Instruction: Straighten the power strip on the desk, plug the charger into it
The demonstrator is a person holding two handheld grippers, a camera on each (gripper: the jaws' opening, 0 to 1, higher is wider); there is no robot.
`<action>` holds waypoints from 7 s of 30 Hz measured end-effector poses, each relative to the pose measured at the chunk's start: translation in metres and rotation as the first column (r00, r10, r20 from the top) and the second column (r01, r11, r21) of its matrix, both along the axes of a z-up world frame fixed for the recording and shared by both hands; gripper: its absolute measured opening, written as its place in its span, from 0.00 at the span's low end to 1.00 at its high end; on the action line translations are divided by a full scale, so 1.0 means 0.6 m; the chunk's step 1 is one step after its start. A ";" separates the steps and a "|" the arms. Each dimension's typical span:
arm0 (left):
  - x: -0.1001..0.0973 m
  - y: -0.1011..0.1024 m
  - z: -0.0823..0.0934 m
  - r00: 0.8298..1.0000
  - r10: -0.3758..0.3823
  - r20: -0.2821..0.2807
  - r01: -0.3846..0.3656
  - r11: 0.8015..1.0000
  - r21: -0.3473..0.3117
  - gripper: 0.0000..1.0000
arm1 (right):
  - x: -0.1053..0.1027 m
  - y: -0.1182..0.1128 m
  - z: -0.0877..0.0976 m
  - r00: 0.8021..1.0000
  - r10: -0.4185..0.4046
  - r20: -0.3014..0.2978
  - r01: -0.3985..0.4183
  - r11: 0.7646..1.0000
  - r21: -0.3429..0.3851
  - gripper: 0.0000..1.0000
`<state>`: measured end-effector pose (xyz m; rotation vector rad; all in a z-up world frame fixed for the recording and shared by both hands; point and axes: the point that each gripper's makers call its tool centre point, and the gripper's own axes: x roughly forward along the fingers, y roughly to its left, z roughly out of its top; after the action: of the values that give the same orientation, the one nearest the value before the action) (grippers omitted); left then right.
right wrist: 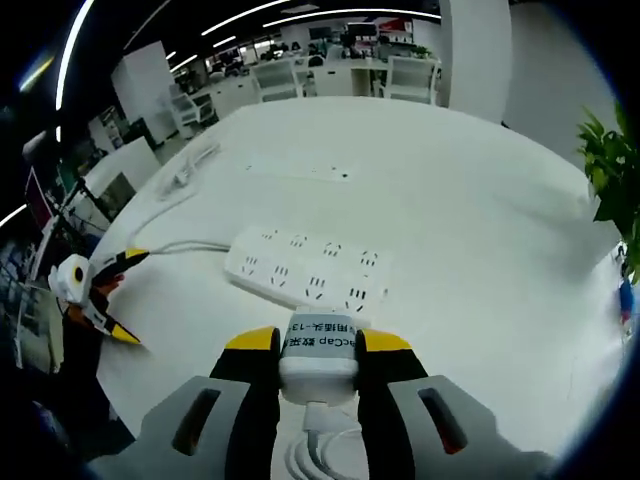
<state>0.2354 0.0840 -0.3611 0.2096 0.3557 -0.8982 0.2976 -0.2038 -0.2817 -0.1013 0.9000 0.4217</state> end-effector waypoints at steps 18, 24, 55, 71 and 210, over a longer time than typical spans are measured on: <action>0.000 -0.001 -0.002 1.000 -0.002 -0.003 0.002 1.000 -0.001 0.99 | 0.019 -0.011 -0.020 0.994 0.007 -0.105 -0.011 0.999 -0.034 0.27; 0.000 -0.002 -0.004 1.000 -0.002 -0.004 0.002 1.000 0.003 0.99 | 0.029 -0.014 -0.029 0.985 0.005 -0.175 -0.012 0.999 -0.037 0.27; 0.001 0.001 -0.009 1.000 0.008 -0.010 -0.008 1.000 0.001 0.99 | 0.050 -0.014 -0.080 0.947 -0.031 -0.320 0.011 0.998 -0.064 0.27; 0.004 0.003 -0.010 1.000 0.013 -0.010 -0.013 1.000 0.002 0.99 | 0.064 -0.018 -0.107 0.924 -0.073 -0.376 0.044 0.995 -0.085 0.27; 0.000 0.006 -0.004 1.000 0.019 0.000 -0.019 1.000 -0.018 0.99 | 0.096 -0.013 -0.107 0.926 0.363 -0.101 -0.371 0.830 -0.417 0.40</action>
<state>0.2353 0.0875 -0.3637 0.1892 0.3487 -0.8825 0.3552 -0.2114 -0.3458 -0.6908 0.9822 0.5761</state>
